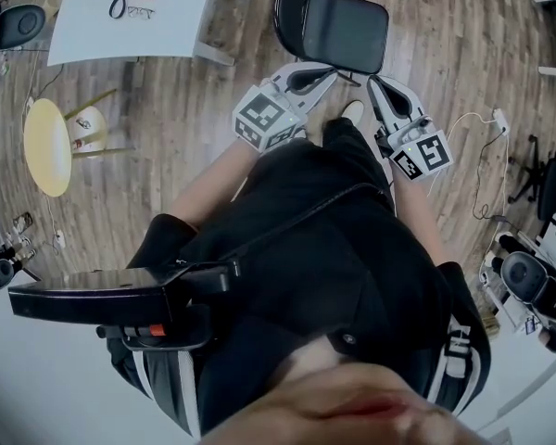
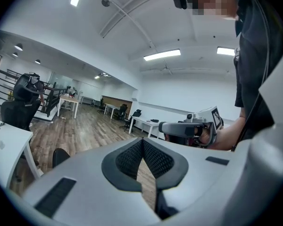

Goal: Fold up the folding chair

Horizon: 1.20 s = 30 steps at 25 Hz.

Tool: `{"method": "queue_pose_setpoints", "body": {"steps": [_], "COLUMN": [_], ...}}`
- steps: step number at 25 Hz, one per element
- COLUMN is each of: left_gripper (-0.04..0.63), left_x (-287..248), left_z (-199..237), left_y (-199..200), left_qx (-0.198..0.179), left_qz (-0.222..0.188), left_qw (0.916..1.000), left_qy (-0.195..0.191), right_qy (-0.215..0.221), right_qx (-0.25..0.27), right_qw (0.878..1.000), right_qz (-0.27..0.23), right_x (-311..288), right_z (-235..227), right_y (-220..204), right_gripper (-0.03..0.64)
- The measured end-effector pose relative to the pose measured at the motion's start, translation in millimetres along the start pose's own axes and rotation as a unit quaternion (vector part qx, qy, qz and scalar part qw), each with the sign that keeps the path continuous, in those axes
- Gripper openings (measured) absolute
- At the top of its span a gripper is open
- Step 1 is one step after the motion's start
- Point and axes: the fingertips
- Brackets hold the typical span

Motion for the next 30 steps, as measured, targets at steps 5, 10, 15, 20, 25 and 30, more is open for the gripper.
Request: {"method": "queue_pose_setpoints", "body": {"steps": [5,10,15,20,25,30], "left_gripper": [0.005,0.005,0.005,0.005,0.005,0.005], "left_x": [-30,-64,-109,-150,-171,-175], "left_z": [13,31,41,39,43,57], "left_y": [11,29,46,57,64,60], "left_qx": [0.007,0.009,0.015,0.003,0.007,0.018], "left_qz": [0.01,0.01,0.023,0.047,0.053,0.065], "left_qw": [0.9998,0.9992,0.9983,0.996,0.9944,0.9933], "left_qy": [0.016,0.038,0.051,0.076,0.091,0.094], "right_qy": [0.011,0.028,0.046,0.069,0.087,0.105], "right_qx": [-0.007,-0.007,-0.008,-0.026,-0.004,-0.008], "right_qw": [1.0,1.0,0.999,0.997,0.996,0.994], "right_qz": [0.003,0.006,0.004,0.002,0.016,0.025], "right_x": [0,-8,-6,2,0,-19], "right_z": [-39,-87,-132,-174,-193,-193], "right_y": [1,9,17,14,12,8], "right_gripper": [0.009,0.009,0.009,0.009,0.009,0.009]}}
Point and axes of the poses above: the fingertips, and each gripper's own axes: x backward along the fingers, z to its left, y out of its top, and after that the axes turned 11 degrees about z, right-handed
